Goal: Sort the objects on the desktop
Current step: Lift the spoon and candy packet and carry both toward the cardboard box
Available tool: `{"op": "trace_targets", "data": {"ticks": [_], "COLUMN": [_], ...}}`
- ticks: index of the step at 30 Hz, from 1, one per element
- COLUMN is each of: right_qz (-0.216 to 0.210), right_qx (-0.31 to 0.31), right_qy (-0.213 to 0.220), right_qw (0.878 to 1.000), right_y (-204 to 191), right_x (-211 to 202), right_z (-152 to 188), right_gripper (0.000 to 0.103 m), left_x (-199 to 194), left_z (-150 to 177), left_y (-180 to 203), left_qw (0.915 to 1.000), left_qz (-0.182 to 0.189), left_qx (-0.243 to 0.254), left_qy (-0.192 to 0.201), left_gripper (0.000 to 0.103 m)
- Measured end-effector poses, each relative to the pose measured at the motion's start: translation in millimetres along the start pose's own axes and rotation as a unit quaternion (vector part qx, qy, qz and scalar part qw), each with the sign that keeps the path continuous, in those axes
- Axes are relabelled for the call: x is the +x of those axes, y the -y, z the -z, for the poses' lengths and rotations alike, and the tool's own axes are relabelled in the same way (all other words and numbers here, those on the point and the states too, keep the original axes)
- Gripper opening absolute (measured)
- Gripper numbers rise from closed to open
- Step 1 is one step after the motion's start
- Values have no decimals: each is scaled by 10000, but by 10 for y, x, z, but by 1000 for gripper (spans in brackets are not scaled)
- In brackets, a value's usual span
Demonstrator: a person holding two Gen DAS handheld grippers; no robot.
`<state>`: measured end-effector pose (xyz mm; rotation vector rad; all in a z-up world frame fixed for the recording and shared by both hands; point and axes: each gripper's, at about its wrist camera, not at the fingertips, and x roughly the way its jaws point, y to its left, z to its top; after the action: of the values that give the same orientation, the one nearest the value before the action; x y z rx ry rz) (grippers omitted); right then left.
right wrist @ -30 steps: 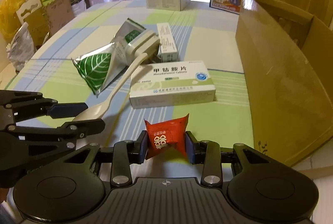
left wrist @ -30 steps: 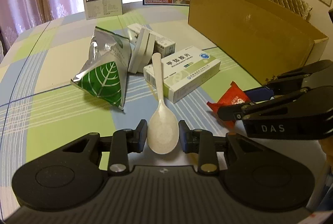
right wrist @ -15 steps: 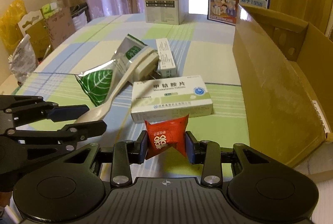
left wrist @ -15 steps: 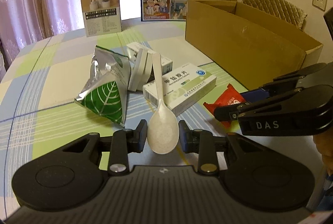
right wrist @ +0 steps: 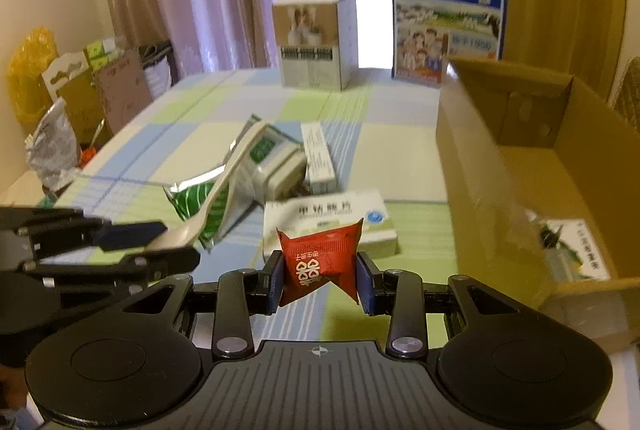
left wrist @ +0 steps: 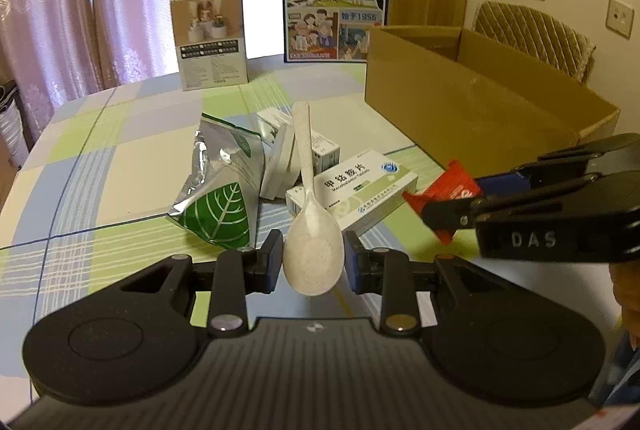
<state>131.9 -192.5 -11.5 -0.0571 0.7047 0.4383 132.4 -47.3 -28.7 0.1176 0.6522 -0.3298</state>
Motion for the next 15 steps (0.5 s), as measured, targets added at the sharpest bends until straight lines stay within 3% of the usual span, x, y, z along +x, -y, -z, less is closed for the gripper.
{"op": "trace_targets", "data": {"ticks": [15], "right_qz": [194], "right_qx": [352], "right_qy": [395], "right_qw": [9984], "right_y": [240], "right_x": [-801], "right_z": [-217], "right_gripper": [34], "left_x": [-557], "left_z": [-315], "left_y": [394], "left_qw": [9996], "left_qz": [3], "left_qx": [-55], "left_qy": [290], "left_gripper": [27]}}
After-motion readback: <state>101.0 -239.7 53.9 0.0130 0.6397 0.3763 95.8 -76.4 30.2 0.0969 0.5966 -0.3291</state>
